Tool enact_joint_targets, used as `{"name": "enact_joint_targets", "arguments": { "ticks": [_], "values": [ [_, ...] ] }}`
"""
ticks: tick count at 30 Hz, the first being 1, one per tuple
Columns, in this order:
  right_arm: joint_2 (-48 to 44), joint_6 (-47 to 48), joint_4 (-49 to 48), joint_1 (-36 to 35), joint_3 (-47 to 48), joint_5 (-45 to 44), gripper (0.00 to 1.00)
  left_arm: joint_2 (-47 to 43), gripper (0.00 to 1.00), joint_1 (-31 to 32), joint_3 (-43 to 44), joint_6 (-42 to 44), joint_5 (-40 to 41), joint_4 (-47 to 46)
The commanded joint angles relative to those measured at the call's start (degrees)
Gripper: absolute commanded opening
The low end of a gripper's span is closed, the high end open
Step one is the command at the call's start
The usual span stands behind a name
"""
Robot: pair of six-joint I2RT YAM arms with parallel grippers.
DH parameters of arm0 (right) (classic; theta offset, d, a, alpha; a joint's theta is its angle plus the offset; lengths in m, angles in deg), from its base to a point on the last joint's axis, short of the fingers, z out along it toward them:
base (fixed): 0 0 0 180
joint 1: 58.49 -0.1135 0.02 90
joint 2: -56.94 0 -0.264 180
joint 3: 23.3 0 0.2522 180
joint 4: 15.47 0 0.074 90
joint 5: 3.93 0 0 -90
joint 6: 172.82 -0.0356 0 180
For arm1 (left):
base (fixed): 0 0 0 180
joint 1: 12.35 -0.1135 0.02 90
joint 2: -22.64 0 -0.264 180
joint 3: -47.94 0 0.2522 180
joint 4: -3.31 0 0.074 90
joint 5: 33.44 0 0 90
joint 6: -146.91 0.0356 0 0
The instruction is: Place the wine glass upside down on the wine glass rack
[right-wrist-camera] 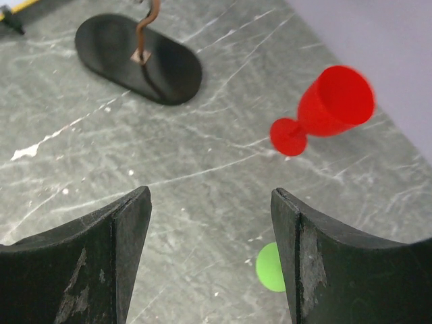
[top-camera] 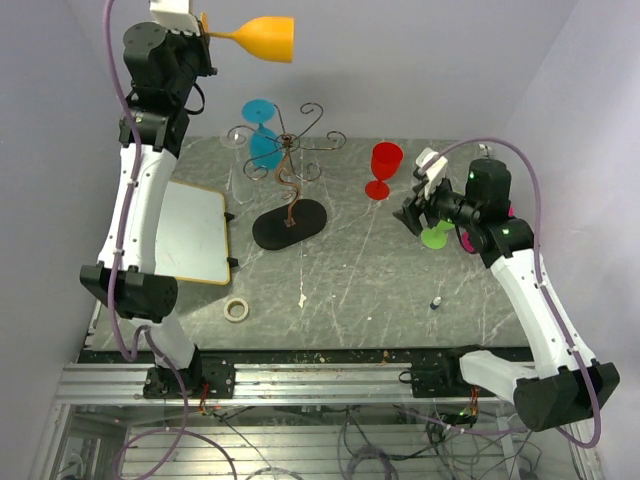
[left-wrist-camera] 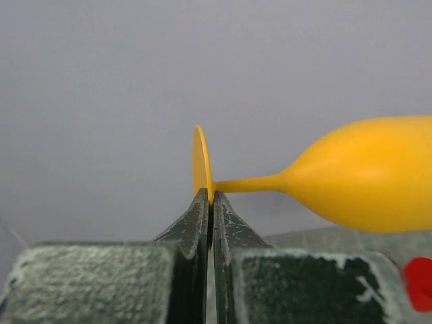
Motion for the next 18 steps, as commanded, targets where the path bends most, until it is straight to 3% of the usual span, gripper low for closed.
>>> {"name": "enact_joint_targets", "arguments": {
  "ticks": [1,7,18],
  "values": [
    [-2.9,2.5,-2.0,0.3,-5.1,5.6,0.71,3.2,0.07,0.0,5.0,8.2,7.0,-2.2],
    [-4.2,3.4,-2.6,2.9,-9.3,12.5,0.71,6.5,0.07,1.3,7.4,13.9,10.4,-4.1],
    [-4.4,4.4,-1.9,3.7,-10.6,14.8,0.71,13.2,0.07,10.0,11.4,33.0,15.1,-7.1]
  ]
}}
